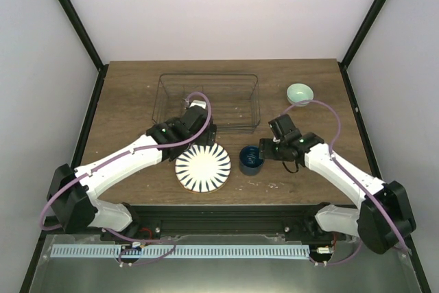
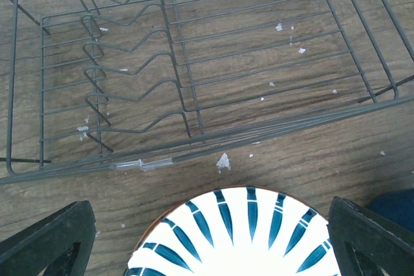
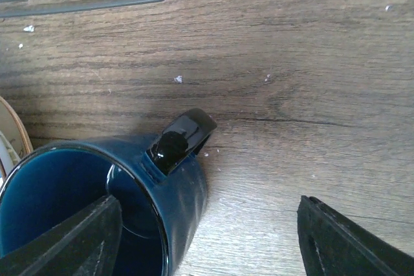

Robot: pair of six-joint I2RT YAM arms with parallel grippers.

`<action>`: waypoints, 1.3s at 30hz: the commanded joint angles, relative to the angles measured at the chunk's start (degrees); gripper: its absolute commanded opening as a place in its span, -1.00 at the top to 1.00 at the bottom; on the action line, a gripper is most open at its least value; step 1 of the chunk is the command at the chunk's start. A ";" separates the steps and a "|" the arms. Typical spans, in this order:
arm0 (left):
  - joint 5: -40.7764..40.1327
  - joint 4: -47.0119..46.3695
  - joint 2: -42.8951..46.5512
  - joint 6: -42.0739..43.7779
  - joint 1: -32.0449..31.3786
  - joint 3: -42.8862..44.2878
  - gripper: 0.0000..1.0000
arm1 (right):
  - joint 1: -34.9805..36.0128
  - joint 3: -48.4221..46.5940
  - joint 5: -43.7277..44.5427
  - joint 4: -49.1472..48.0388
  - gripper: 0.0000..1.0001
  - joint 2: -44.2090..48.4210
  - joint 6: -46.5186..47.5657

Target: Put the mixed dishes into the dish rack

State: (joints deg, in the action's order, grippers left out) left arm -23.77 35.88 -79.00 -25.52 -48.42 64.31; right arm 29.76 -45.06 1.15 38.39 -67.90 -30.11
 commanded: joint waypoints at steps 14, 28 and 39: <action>0.24 -0.01 1.86 -1.55 -0.11 -2.56 -1.00 | 5.70 2.41 0.08 -7.10 0.10 -9.12 -3.51; 4.70 0.13 3.58 0.87 -0.18 -4.03 -0.99 | 5.75 1.22 -1.23 -5.28 0.99 -1.62 -0.24; 14.80 -4.28 12.89 2.87 2.39 -10.24 -1.00 | 4.91 0.78 -12.43 -17.65 0.99 -3.26 10.19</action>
State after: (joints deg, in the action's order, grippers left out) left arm -14.28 34.30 -68.71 -24.14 -47.88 55.33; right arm 34.89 -41.91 -8.21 27.59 -69.93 -26.52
